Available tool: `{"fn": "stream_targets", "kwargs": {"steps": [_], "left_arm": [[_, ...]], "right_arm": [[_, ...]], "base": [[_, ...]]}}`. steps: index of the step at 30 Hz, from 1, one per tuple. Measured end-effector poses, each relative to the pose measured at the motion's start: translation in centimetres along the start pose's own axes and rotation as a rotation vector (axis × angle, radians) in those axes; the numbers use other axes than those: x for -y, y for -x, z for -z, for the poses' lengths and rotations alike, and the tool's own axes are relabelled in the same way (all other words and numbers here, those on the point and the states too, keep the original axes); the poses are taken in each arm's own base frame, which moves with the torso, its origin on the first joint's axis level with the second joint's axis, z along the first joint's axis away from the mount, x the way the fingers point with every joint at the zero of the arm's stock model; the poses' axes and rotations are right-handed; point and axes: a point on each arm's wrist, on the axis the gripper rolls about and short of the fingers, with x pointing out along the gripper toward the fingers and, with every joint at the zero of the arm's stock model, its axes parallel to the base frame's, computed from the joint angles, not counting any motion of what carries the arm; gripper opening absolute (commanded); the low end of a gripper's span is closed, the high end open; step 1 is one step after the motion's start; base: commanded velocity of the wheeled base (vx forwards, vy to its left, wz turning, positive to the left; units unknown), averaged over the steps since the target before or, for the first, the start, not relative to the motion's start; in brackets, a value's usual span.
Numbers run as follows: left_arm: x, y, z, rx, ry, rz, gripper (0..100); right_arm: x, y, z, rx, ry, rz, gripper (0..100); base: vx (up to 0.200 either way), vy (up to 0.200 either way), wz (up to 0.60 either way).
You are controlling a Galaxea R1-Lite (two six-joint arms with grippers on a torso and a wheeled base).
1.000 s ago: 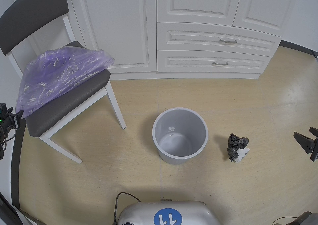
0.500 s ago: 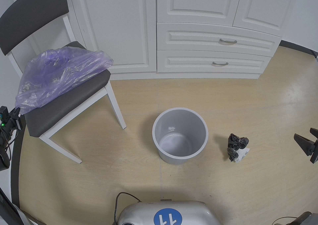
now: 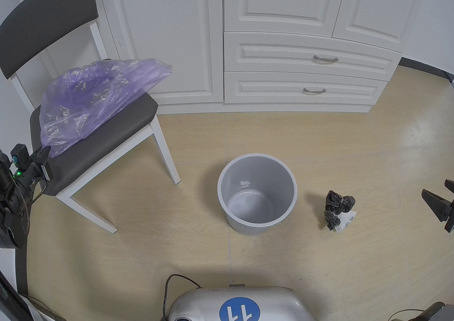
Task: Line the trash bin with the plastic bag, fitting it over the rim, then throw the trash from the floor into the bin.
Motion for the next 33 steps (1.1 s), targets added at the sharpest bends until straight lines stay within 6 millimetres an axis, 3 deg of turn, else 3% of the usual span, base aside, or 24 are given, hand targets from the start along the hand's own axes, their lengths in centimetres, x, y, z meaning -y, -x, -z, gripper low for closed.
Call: {"fn": "stream_targets", "kwargs": {"steps": [8,20,26,33], "left_arm": [[5.6,0.7,-3.3,0.037,0.053,0.123,0],[12.6,4.8,-8.3,-0.139,0.196,0.336,0],[14.9,8.0,-12.0,-0.113,0.247,0.457,0],[16.5,11.9,-14.7,-0.041,0.302,0.587,0]], "right_arm": [[-0.1,0.2,-0.4,0.020,0.004,-0.005,100],[-0.3,0.3,-1.0,0.049,0.030,-0.033,100],[-0.6,0.3,-1.1,0.062,0.037,-0.073,100],[-0.8,0.2,-1.3,0.070,0.040,-0.097,100]], "base": [[0.000,0.000,0.00],[0.000,0.000,0.00],[0.000,0.000,0.00],[0.000,0.000,0.00]]}}
